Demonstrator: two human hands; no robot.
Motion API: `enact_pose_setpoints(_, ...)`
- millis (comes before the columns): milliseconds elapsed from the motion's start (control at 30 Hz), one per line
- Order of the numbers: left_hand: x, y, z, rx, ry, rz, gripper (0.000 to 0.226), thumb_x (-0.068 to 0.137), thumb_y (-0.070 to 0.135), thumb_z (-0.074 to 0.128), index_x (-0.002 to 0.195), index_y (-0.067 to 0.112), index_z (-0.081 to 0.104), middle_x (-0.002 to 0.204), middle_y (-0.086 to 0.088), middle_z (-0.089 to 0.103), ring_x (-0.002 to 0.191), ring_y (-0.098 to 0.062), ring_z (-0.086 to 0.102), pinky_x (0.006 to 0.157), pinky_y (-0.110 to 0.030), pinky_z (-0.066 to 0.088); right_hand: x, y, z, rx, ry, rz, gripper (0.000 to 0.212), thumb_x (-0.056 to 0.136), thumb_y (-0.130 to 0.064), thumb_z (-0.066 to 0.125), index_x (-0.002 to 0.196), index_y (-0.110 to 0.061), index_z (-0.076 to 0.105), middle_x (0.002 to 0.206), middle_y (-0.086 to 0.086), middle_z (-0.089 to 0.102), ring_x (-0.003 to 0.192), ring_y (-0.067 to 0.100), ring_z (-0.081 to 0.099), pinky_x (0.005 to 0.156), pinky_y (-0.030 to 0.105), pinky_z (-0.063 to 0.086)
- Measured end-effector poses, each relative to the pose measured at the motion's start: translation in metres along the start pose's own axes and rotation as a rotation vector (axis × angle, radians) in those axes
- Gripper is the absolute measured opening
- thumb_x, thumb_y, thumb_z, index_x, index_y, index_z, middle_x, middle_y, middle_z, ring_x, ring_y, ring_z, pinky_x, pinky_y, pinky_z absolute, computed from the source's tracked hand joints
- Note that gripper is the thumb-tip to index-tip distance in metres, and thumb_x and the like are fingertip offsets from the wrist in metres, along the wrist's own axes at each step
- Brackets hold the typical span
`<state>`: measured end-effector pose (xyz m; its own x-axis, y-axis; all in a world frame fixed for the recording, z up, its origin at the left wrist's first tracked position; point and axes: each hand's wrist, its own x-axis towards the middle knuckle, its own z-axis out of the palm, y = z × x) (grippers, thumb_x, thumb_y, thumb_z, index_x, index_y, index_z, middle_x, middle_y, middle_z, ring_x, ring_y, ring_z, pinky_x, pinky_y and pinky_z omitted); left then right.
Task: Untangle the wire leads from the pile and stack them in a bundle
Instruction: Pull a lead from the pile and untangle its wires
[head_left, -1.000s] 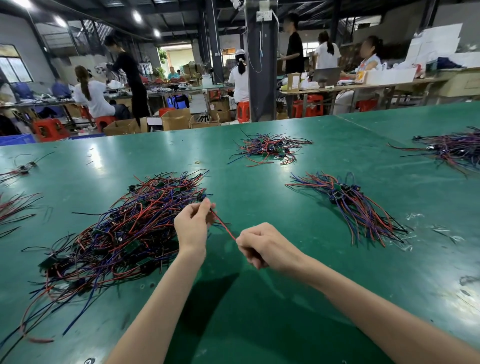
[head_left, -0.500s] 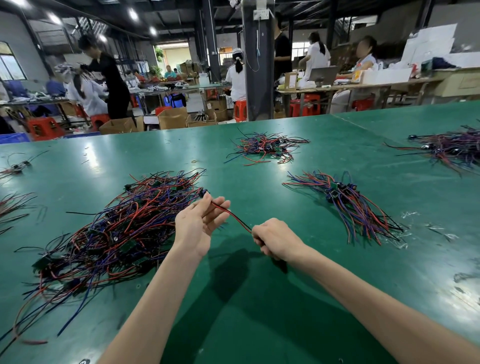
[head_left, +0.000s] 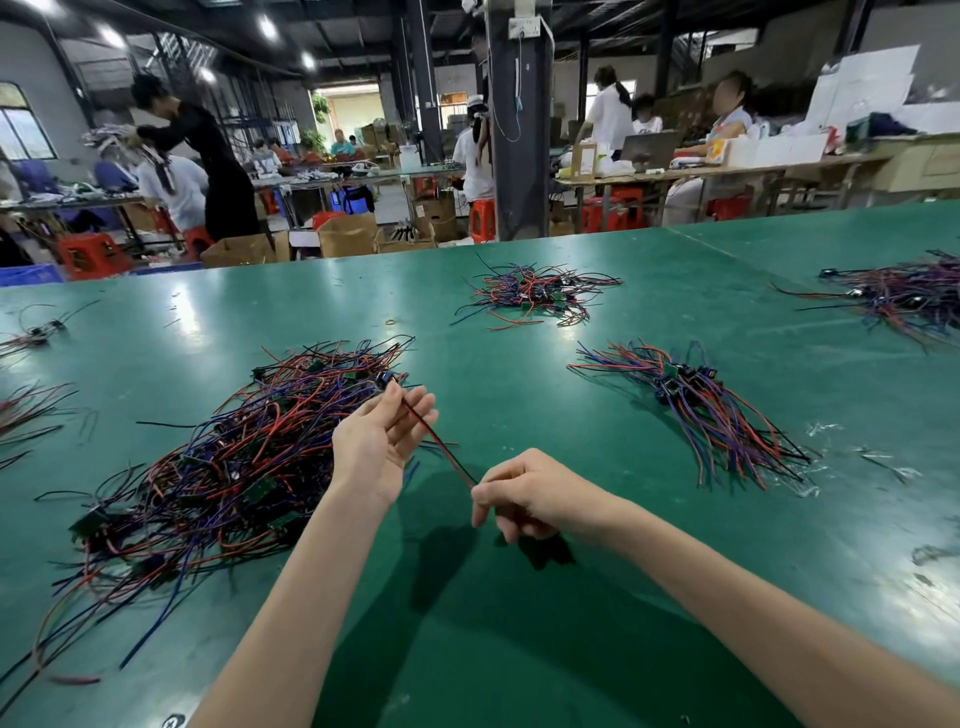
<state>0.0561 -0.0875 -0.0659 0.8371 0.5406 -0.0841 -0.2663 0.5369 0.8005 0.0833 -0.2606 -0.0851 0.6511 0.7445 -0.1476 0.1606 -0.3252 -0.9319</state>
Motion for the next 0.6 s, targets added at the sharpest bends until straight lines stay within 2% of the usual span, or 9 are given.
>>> enact_pose_setpoints(133, 0.0007, -0.0011, -0.0002, 0.009, 0.016, 0.009, 0.011, 0.094, 0.010, 0.055, 0.086, 0.003, 0.057, 0.065, -0.005, 0.072, 0.059, -0.014, 0.070, 0.051, -0.021, 0.055, -0.0027, -0.0003, 0.0013, 0.063, -0.067, -0.007, 0.020, 0.089, -0.023, 0.062, 0.073, -0.016, 0.073, 0.043, 0.000, 0.054, 0.031, 0.008, 0.031, 0.035, 0.014, 0.020)
enact_pose_setpoints(300, 0.0025, -0.0014, 0.0010, 0.000, 0.025, 0.014, 0.011, 0.095, 0.010, 0.054, 0.086, 0.003, 0.057, 0.065, -0.006, 0.072, 0.058, -0.014, 0.070, 0.051, -0.021, 0.055, -0.0044, -0.0022, -0.0038, 0.159, -0.093, 0.026, 0.016, 0.087, -0.023, 0.066, 0.077, -0.014, 0.074, 0.045, 0.001, 0.051, 0.036, 0.008, 0.033, 0.034, 0.014, 0.021)
enact_pose_setpoints(467, 0.0022, -0.0017, -0.0001, 0.028, 0.032, 0.031, 0.012, 0.095, 0.010, 0.055, 0.084, 0.004, 0.056, 0.065, -0.006, 0.072, 0.058, -0.014, 0.070, 0.051, -0.021, 0.055, -0.0063, -0.0047, -0.0003, 0.101, -0.118, 0.001, 0.022, 0.094, -0.016, 0.054, 0.080, -0.008, 0.070, 0.048, 0.002, 0.056, 0.035, 0.007, 0.037, 0.035, 0.015, 0.024)
enact_pose_setpoints(600, 0.0030, -0.0027, -0.0015, 0.067, 0.040, 0.063, 0.009, 0.095, 0.009, 0.055, 0.086, 0.005, 0.055, 0.065, -0.006, 0.072, 0.058, -0.014, 0.070, 0.051, -0.021, 0.055, -0.0084, -0.0064, 0.0059, 0.065, -0.127, -0.030, 0.027, 0.093, -0.010, 0.045, 0.076, -0.007, 0.065, 0.051, 0.004, 0.058, 0.036, 0.008, 0.039, 0.033, 0.016, 0.026)
